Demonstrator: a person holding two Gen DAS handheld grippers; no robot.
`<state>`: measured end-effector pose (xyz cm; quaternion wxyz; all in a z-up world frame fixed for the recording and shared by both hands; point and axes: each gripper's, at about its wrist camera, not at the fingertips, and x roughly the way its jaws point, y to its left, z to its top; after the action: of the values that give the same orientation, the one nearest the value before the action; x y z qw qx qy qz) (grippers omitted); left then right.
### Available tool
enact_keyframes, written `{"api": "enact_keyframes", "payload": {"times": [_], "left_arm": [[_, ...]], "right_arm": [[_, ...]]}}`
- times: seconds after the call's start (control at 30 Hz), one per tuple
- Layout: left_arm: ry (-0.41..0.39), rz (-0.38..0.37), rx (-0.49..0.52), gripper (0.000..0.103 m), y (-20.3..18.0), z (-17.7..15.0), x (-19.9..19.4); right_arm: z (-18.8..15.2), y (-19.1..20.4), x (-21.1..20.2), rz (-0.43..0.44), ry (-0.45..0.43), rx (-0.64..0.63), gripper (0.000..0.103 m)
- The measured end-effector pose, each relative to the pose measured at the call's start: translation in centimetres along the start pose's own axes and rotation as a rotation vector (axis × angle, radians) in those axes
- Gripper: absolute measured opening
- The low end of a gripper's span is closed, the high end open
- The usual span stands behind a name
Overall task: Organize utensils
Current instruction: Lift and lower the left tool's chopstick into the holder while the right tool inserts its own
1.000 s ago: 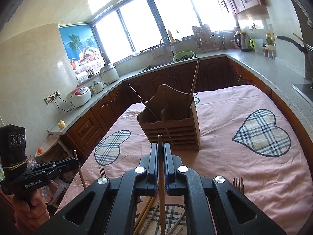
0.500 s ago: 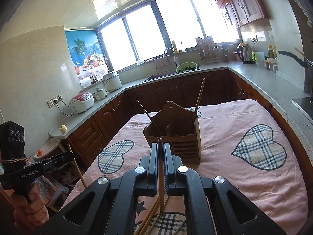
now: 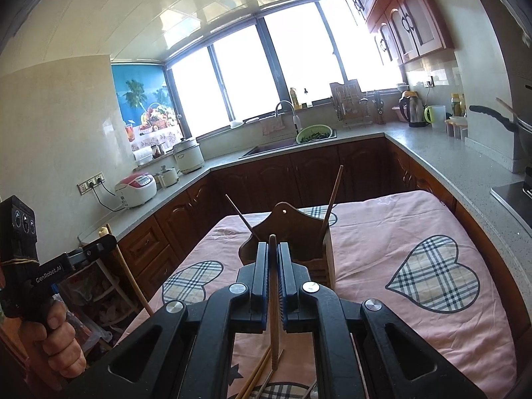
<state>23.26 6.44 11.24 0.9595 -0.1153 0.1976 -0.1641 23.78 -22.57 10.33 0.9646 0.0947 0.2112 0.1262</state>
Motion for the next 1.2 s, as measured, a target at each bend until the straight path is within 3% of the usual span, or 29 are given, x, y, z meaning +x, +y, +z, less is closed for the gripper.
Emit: {"api": "enact_keyframes", "payload": {"times": [0.7,0.97,1.2], "left_arm": [[-0.227,0.025,0.042,0.003,-0.2,2.8,8.2],[-0.242,0.052,0.027,0.003,0.5,1.9,13.8],[-0.220,0.073,-0.014,0.003,1.4,0.1,19.1]], "right_arm": [[8.8,-1.4,2.6,-0.043,-0.221,-0.021,0.005],[10.3,-2.4,5.2,-0.061,-0.258,-0.020,0.005],[8.8,-3.8,8.5,-0.076,-0.227,0.001,0.005]]}}
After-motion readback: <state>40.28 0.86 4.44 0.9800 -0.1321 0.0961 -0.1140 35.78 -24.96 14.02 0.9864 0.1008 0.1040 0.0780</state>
